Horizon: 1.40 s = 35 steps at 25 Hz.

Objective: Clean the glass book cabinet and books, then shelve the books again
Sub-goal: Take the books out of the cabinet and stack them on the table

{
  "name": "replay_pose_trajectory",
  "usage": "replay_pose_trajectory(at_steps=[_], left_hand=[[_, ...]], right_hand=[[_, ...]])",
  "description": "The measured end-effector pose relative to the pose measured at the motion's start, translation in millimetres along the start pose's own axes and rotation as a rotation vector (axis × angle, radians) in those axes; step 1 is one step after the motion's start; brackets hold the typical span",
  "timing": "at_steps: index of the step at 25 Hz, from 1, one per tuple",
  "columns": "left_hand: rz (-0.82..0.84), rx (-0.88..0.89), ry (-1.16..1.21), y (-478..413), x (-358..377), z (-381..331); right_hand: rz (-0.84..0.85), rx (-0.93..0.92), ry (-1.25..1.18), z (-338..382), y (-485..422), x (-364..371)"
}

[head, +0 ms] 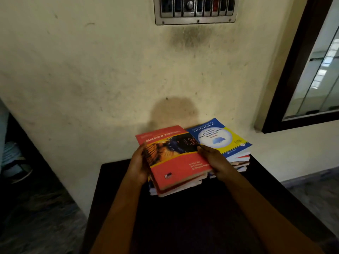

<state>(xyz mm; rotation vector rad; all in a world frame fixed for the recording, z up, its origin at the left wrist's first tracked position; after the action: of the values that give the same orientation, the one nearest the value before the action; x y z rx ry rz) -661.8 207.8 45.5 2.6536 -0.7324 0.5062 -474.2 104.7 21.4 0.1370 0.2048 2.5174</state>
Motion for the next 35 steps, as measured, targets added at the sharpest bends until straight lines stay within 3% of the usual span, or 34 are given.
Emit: replay_pose_trajectory(at_steps=[2,6,9,13,16,19,25,28,31,35], left_hand=[[-0.123,0.090,-0.181,7.2,-20.2,2.4],[-0.237,0.184,-0.369,36.7,-40.6,12.7],[-0.098,0.197,-0.450,46.7,-19.5,21.9],[0.099,0.268,-0.508,37.5,27.2,34.1],[0.297,0.316,-0.565,19.2,97.9,59.3],[0.528,0.187,-0.597,9.4,176.9,115.1],[0.978,-0.001,-0.798,53.6,360.7,275.1],[1.099,-0.026,-0.959,71.6,431.2,355.5],[1.199,0.061,-1.112,87.9,509.9,424.8],[1.254,0.165,-1.189,90.0,610.5,471.1]], right_hand=[[-0.126,-0.014,0.110,-12.9,-20.1,3.6],[-0.143,0.022,0.742,-39.3,-36.7,7.1],[-0.236,0.016,0.812,-44.3,-23.4,-2.4],[-0.132,-0.039,0.774,-55.0,20.9,-35.9],[-0.127,0.078,0.796,-74.7,57.0,-110.5],[-0.188,0.197,0.732,-89.1,98.6,-196.5],[-0.490,0.358,0.617,-121.8,200.0,-403.1],[-0.601,0.416,0.543,-134.2,248.7,-490.5],[-0.706,0.398,0.559,-136.9,283.9,-585.0],[-0.799,0.336,0.521,-120.6,287.6,-697.1]])
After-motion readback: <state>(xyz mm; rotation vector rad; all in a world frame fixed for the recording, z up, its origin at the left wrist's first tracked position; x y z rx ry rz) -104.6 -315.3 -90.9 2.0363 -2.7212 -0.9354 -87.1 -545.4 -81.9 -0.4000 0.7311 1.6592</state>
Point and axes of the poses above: each hand's wrist, its own y-axis away from the middle knuckle, its own x-axis out of the palm, z = x × y, the point moved 7 cm from there along -y, towards the middle knuckle, and after that the axes turned 3 degrees about -y, right-handed, at the moved point
